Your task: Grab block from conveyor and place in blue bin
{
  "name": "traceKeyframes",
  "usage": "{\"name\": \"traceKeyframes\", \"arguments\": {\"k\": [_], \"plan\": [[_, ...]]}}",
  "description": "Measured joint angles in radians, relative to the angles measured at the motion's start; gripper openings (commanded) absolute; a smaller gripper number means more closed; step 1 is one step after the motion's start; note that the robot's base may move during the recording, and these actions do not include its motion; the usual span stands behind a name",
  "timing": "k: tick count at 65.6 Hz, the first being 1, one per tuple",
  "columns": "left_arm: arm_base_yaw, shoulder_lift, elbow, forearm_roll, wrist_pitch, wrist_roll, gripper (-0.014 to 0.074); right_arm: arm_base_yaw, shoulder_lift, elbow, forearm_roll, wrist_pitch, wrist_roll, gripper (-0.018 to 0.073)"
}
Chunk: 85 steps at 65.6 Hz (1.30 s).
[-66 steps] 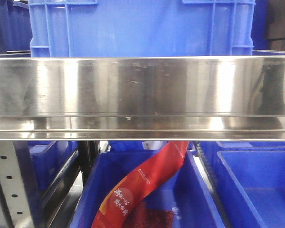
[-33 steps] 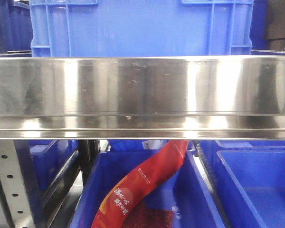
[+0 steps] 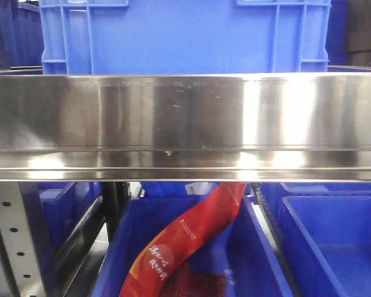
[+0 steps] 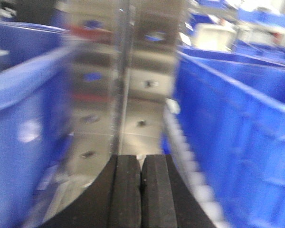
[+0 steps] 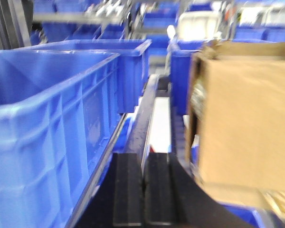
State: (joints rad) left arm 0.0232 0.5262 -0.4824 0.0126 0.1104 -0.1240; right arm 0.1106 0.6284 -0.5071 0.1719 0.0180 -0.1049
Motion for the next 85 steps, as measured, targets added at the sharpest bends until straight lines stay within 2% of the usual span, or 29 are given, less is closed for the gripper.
{"name": "traceKeyframes", "arguments": {"k": [14, 51, 62, 79, 85], "plan": [[0.046, -0.094, 0.036, 0.0, 0.0, 0.0, -0.0111, -0.002, -0.149, 0.011, 0.0, 0.009, 0.0, -0.016], [0.047, -0.118, 0.036, 0.0, -0.004, 0.0, -0.0111, -0.002, -0.212, 0.018, 0.0, 0.01, 0.0, -0.016], [0.047, -0.118, 0.036, 0.0, -0.004, 0.0, -0.0111, -0.005, -0.3, 0.15, -0.012, -0.006, 0.0, -0.016], [0.047, -0.118, 0.036, 0.0, -0.004, 0.0, -0.0111, -0.005, -0.58, 0.438, -0.014, 0.005, 0.0, -0.016], [0.047, -0.119, 0.036, 0.0, -0.008, 0.0, -0.0111, -0.005, -0.618, 0.494, -0.019, 0.006, 0.027, -0.016]]}}
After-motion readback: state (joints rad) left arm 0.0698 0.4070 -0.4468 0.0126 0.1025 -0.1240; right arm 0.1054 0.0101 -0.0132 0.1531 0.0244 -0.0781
